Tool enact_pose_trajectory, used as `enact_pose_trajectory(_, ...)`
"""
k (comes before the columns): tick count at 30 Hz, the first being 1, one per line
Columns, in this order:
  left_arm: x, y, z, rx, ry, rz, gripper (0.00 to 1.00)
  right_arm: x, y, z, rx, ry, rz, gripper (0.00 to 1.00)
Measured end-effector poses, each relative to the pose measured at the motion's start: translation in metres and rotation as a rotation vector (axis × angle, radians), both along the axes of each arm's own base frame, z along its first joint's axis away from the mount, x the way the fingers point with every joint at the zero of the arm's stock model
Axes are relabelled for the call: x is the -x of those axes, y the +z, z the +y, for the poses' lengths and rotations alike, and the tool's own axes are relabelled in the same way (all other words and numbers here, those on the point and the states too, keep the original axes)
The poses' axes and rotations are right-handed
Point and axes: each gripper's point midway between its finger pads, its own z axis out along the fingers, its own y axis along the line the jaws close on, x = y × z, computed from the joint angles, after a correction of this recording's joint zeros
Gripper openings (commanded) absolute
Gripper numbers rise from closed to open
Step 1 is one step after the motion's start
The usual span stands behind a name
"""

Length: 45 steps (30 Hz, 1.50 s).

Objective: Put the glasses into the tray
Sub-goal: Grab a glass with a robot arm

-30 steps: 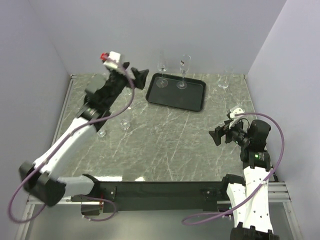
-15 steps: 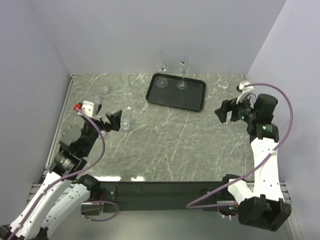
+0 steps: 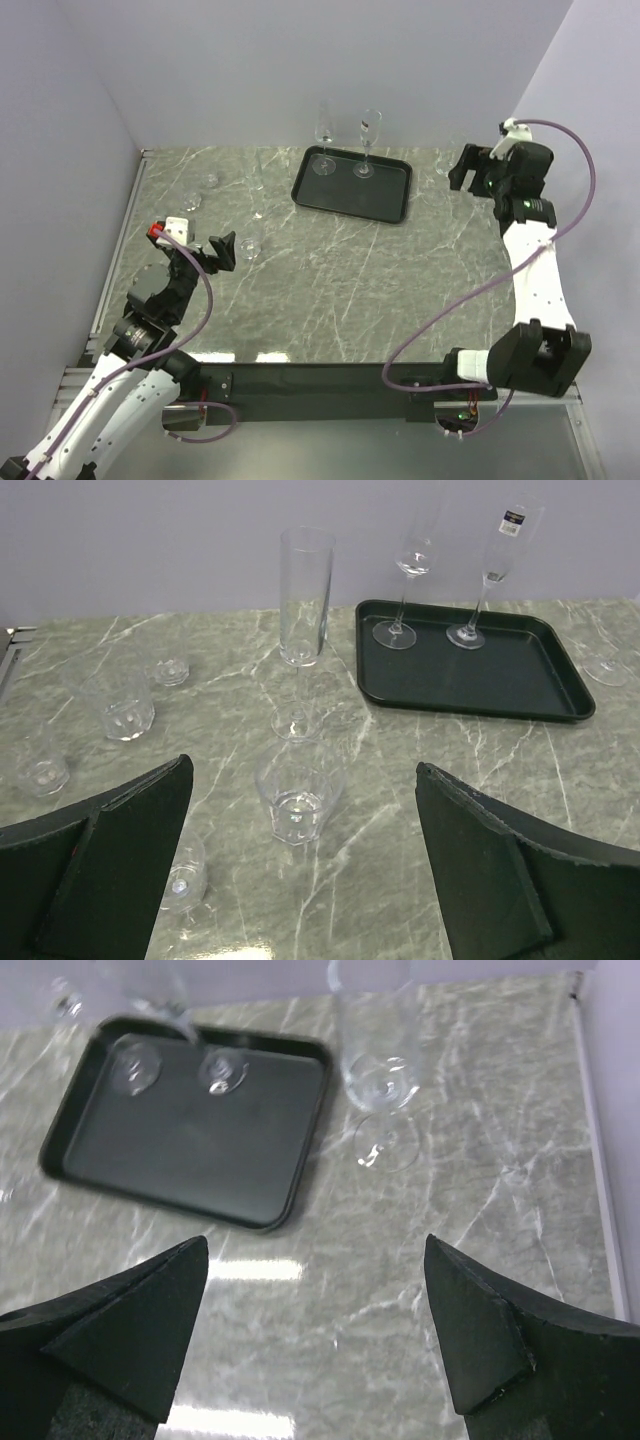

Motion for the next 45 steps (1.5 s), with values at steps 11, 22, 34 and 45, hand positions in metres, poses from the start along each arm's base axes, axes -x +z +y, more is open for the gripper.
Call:
enact_pose_trajectory(11,0.0,-0.002,0.006,-0.004,0.031,0.0,0.99,-0.071,-0.016,-0.01,-0.025,-0.164,0.055,0.94)
enact_pose_trajectory(22,-0.001,-0.003,0.009,-0.012,0.045,0.0,0.99,-0.133,-0.02,-0.011,-0.002,-0.231,0.056,0.93)
enact_pose_trajectory(34,-0.002,-0.004,0.011,-0.02,0.05,-0.001,1.0,-0.159,-0.042,-0.02,0.036,-0.289,0.097,0.84)
enact_pose_trajectory(45,-0.004,-0.009,0.011,-0.028,0.054,0.008,0.99,-0.164,-0.053,-0.028,0.067,-0.326,0.118,0.73)
